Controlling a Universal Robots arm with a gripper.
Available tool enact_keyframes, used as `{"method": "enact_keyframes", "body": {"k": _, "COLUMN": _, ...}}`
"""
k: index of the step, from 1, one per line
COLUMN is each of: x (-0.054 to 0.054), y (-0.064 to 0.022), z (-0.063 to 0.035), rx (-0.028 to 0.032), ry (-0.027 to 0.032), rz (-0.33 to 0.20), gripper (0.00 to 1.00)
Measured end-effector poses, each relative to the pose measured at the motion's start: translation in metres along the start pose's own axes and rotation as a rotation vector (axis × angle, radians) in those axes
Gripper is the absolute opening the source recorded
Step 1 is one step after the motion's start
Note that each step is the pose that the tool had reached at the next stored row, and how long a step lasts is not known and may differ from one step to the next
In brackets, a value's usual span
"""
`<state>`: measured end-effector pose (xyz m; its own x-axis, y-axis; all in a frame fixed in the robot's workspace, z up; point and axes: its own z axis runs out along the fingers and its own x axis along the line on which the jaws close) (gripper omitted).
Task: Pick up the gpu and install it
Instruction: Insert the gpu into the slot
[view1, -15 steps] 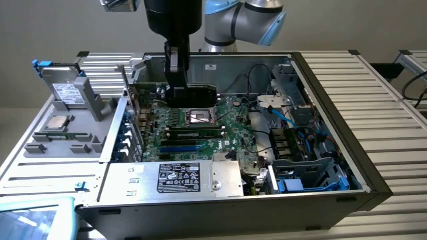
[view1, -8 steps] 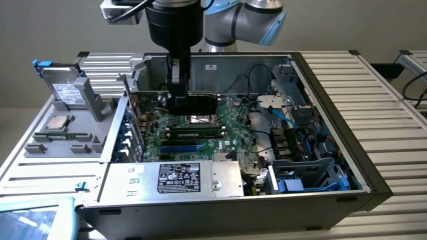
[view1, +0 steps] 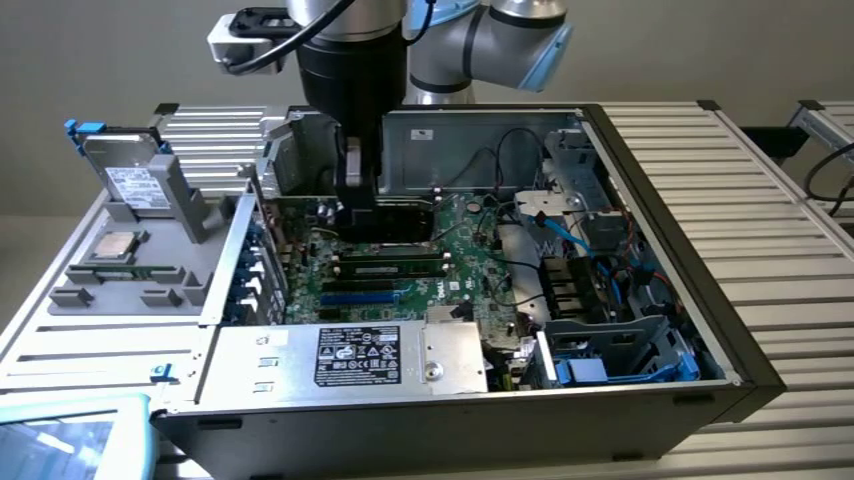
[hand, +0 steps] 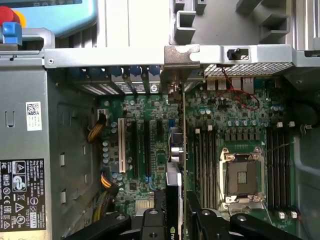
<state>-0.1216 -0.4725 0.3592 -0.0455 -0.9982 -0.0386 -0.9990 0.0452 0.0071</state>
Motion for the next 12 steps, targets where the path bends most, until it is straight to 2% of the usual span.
{"method": "enact_keyframes", "body": {"k": 12, "x": 0.001, "y": -0.0002, "z": 0.0219, "rx": 0.0000, "ry": 0.0000, "rz": 0.000, "gripper": 0.27}}
